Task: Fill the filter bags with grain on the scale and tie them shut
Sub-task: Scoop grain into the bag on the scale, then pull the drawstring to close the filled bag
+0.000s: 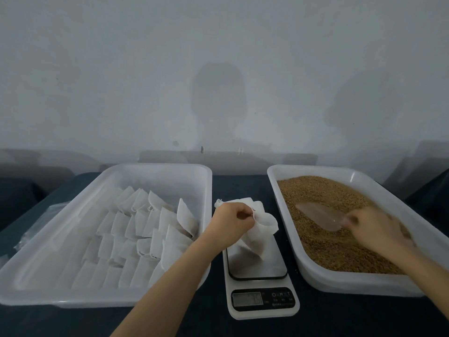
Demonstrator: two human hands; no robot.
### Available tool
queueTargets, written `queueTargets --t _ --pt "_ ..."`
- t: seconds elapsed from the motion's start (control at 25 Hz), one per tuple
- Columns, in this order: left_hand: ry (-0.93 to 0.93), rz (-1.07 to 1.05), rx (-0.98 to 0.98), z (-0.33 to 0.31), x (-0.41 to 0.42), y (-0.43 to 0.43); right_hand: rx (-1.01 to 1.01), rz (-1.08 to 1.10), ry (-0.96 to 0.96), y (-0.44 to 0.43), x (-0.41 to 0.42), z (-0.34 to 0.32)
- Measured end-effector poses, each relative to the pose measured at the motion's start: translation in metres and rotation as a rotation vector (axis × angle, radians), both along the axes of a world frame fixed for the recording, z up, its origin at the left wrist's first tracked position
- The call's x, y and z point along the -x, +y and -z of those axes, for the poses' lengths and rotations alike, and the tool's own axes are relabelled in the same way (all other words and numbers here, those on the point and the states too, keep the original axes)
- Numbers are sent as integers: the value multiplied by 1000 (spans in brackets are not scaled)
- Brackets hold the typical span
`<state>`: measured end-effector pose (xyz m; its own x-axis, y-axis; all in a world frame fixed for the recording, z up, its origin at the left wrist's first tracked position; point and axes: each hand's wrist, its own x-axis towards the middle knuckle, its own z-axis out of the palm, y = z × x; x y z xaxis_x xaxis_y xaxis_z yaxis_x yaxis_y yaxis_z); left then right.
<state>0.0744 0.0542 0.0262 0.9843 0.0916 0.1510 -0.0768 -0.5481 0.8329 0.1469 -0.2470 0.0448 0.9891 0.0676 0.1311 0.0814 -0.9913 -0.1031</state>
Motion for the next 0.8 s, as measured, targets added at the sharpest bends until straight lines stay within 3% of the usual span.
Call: queueTargets --t 0.12,0.24,0.32,0.44,0.56,0.8 --pt "-25 -46 119 -3 1 0 99 117 82 5 1 9" --pt "-12 -90 239 -5 0 0 133 33 -83 24 9 12" --pt "1 -95 284 -7 -2 0 -162 -208 -141 48 17 5" --pt "7 -90 367 -10 -2 0 -612 -441 117 91 26 -8" --pt "14 -89 333 -8 -2 3 -776 -462 175 115 23 -5" --pt "-69 -168 139 -7 2 12 -801 -439 -50 121 27 8"
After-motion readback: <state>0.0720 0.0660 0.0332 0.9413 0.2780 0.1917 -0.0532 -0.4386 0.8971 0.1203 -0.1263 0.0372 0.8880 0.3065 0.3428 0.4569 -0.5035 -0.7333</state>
